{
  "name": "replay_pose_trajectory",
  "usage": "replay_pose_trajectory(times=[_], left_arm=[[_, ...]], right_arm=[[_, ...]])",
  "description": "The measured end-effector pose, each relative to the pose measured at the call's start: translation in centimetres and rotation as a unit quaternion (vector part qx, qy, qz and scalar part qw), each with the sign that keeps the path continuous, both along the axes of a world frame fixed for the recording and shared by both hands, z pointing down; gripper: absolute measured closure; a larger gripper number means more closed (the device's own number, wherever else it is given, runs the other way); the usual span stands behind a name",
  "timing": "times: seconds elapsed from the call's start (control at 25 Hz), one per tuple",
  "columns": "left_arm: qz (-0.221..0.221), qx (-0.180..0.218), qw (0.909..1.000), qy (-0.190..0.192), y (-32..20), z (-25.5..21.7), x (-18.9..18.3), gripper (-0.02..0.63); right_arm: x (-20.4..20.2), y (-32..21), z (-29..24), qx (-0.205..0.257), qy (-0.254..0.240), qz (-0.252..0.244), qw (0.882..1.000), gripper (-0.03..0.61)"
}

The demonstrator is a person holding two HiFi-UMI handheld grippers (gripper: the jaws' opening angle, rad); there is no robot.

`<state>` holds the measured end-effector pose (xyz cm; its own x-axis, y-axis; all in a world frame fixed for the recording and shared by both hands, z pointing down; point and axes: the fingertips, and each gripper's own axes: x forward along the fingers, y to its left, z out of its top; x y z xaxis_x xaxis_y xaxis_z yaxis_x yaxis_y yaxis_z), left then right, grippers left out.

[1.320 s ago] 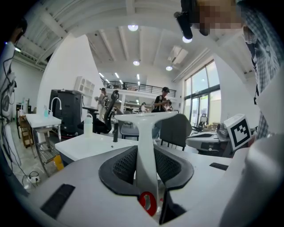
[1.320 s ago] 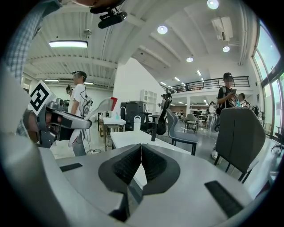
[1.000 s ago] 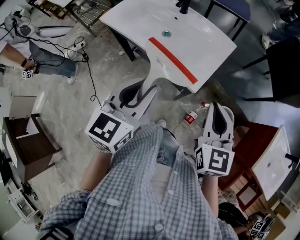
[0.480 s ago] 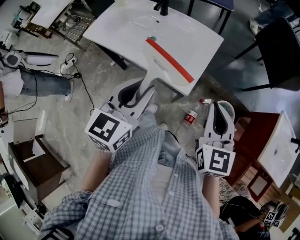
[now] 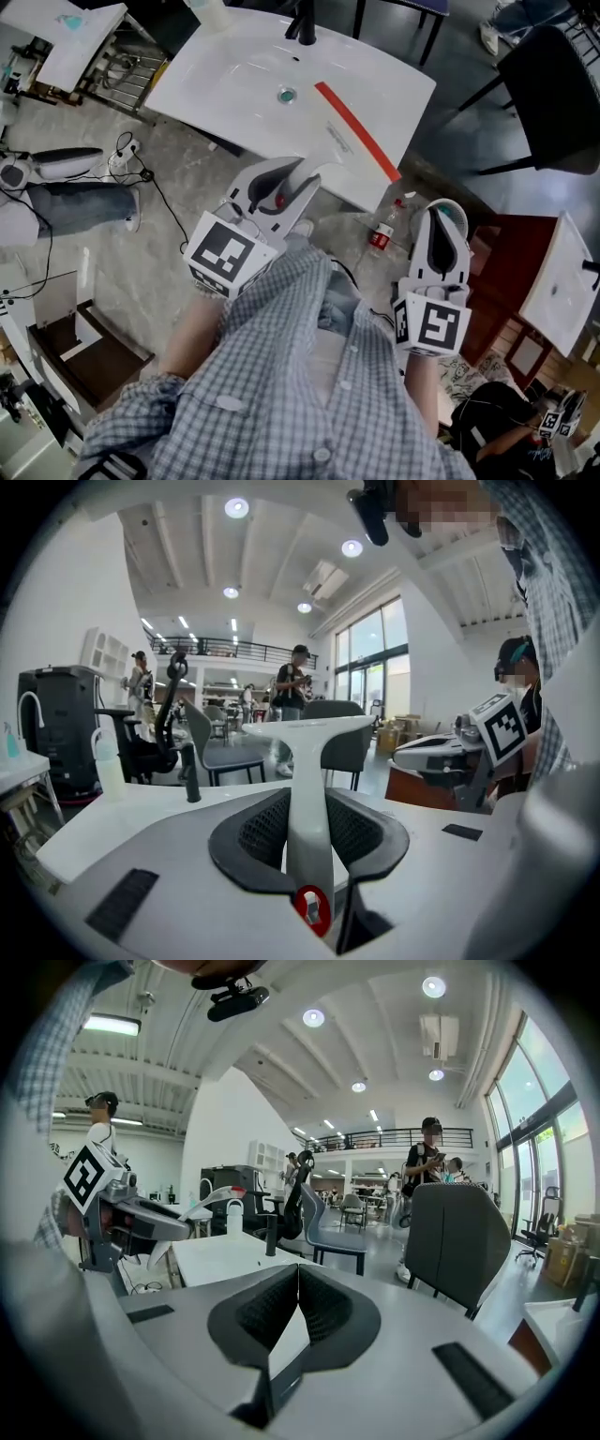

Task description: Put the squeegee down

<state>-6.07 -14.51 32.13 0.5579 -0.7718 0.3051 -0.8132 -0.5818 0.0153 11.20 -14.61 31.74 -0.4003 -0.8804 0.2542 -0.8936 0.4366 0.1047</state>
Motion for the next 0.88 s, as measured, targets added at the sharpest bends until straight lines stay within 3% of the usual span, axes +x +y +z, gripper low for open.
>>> replay_pose_trajectory(times=[0.24, 0.44, 0.88], left_arm=[[0.059, -0.005, 0.9979, -0.025, -3.2, 0.8, 0.0, 0.509], [0.123, -0.014, 0.9908, -0.054, -5.0, 2.2, 0.5, 0.509], [0.258, -0.04, 0.9588, -0.112, -6.5, 6.6, 2.8, 0.509]], right_arm=[[0.2, -1.5, 0.2, -0.008, -0.003, 0.05, 0.999, 0.569], [0.6, -1.7, -0.2, -0.009, 0.001, 0.097, 0.995, 0.569], [2.1, -0.2, -0.1, -0.018, 0.003, 0.19, 0.982, 0.569]])
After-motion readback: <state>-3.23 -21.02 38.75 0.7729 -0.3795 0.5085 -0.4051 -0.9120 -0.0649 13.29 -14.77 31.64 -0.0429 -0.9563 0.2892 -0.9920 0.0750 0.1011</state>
